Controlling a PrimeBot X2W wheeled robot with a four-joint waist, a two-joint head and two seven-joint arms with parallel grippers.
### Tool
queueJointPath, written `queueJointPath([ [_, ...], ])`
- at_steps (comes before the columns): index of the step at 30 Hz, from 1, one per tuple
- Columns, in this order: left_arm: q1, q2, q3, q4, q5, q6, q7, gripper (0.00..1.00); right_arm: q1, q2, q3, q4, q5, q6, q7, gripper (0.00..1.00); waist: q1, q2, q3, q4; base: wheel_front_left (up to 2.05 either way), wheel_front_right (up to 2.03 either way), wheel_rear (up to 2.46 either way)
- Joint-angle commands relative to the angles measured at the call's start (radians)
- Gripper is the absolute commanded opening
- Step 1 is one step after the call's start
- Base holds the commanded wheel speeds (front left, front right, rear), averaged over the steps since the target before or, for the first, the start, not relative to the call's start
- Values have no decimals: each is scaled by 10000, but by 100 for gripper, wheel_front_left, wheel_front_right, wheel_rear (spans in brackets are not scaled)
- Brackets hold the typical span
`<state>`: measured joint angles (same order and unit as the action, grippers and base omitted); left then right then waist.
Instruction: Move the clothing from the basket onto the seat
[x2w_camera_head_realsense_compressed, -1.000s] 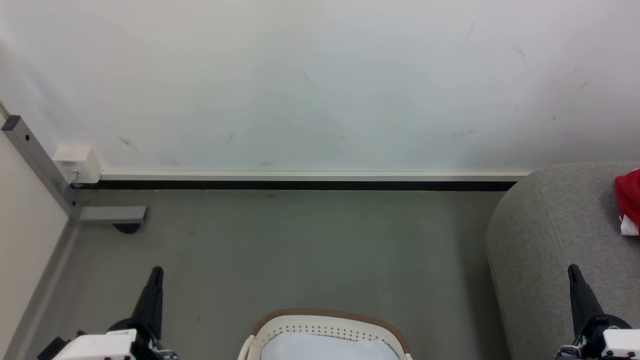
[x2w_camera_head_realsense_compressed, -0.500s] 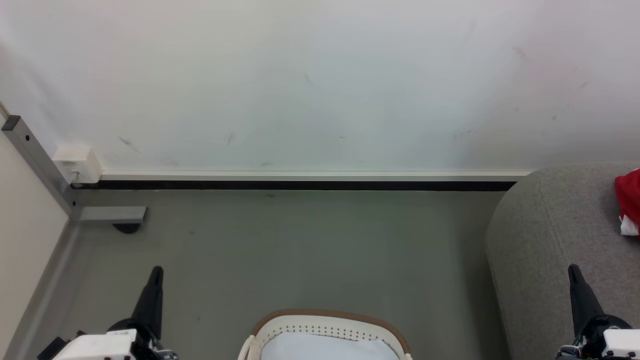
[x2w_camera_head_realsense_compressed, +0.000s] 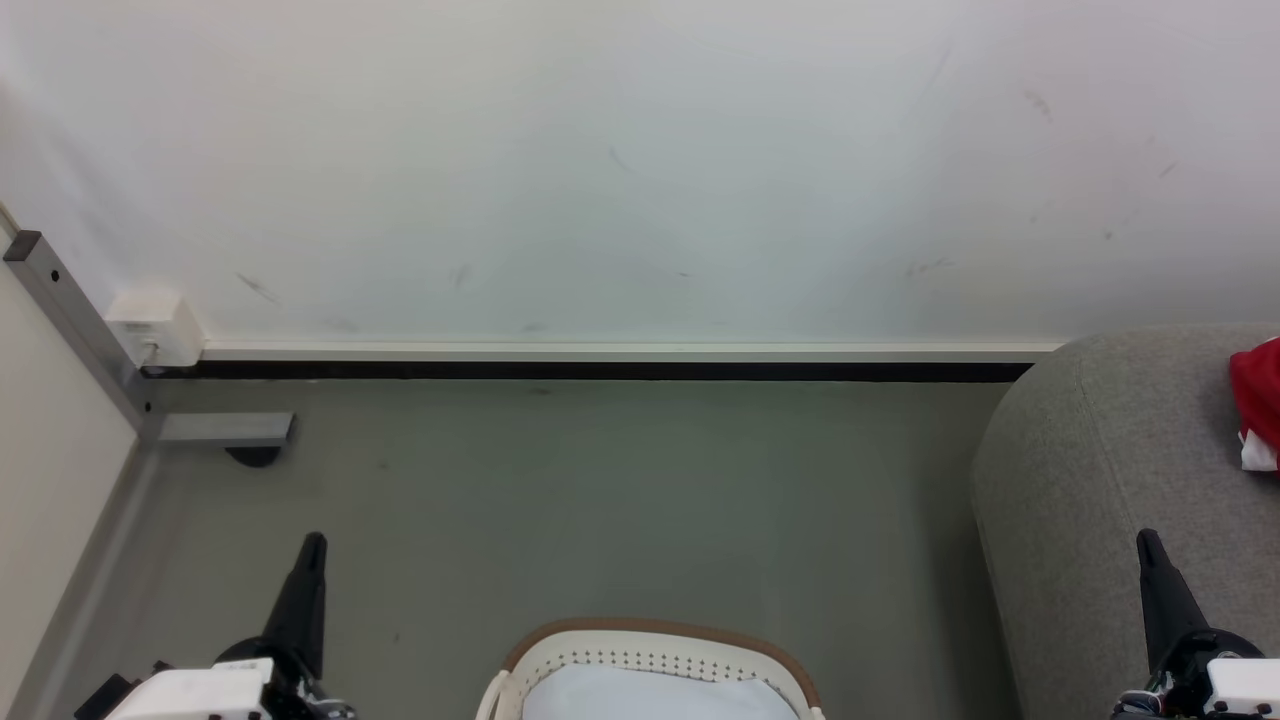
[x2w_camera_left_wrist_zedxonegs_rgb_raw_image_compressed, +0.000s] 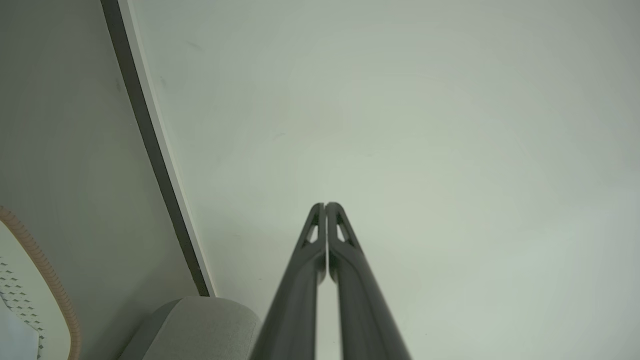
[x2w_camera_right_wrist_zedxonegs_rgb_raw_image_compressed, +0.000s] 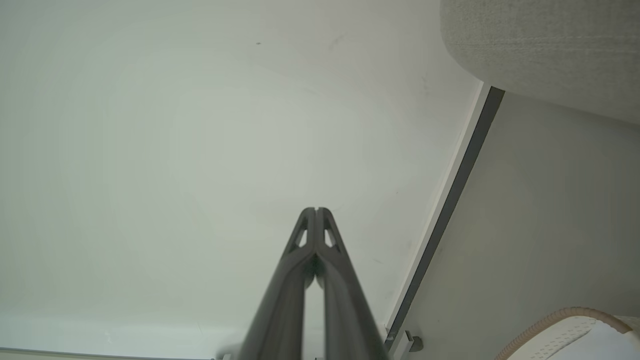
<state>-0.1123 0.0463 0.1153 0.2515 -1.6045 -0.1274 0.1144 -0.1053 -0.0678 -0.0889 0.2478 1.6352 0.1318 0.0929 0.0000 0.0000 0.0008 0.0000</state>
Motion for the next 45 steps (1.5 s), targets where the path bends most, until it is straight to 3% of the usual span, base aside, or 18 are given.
queueJointPath([
  [1,-59,73,26,-25,-132,-65,49,0,-129,-27,-31,10,-17,-21,42,0,0,0,0,0,0,0,0],
  [45,-58,72,23,-26,-133,-64,47,0,-137,30,-97,15,-72,-21,89,0,0,0,0,0,0,0,0],
])
